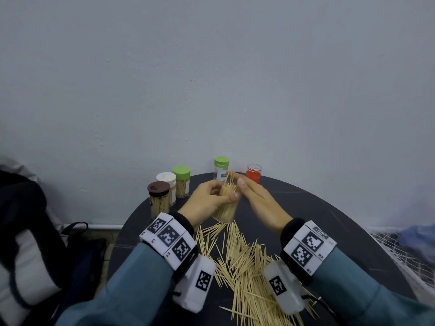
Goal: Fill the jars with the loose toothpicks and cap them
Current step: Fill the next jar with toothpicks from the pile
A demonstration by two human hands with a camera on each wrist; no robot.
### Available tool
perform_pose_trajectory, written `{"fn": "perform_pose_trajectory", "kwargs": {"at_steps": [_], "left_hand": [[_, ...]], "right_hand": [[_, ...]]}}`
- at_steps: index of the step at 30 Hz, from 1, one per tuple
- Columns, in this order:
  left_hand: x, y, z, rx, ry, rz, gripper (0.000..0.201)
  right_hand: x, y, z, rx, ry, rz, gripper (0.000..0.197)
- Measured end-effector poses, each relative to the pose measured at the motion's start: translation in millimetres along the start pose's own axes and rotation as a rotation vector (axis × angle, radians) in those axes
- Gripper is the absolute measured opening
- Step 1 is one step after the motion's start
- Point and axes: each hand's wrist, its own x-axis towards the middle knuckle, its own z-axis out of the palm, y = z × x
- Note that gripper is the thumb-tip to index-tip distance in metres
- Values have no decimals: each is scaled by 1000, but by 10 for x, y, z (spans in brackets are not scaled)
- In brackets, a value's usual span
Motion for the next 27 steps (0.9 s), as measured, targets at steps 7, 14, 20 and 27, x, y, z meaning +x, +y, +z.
{"fn": "perform_pose_trajectory", "kwargs": {"at_steps": [7, 14, 20, 27], "left_hand": [[12, -17, -14, 24, 21, 1, 25], [28, -31, -44, 29, 60, 29, 28], [21, -40, -39, 27, 48, 38, 25], [42, -63, -65, 54, 56, 34, 29]], "right_hand": [[-24, -23, -31, -224, -59, -51, 40], [-32, -97, -96, -322, -40, -134, 44], [-47, -58, -71, -439, -101, -102, 45], [-71, -44, -80, -527, -79, -34, 47]]}}
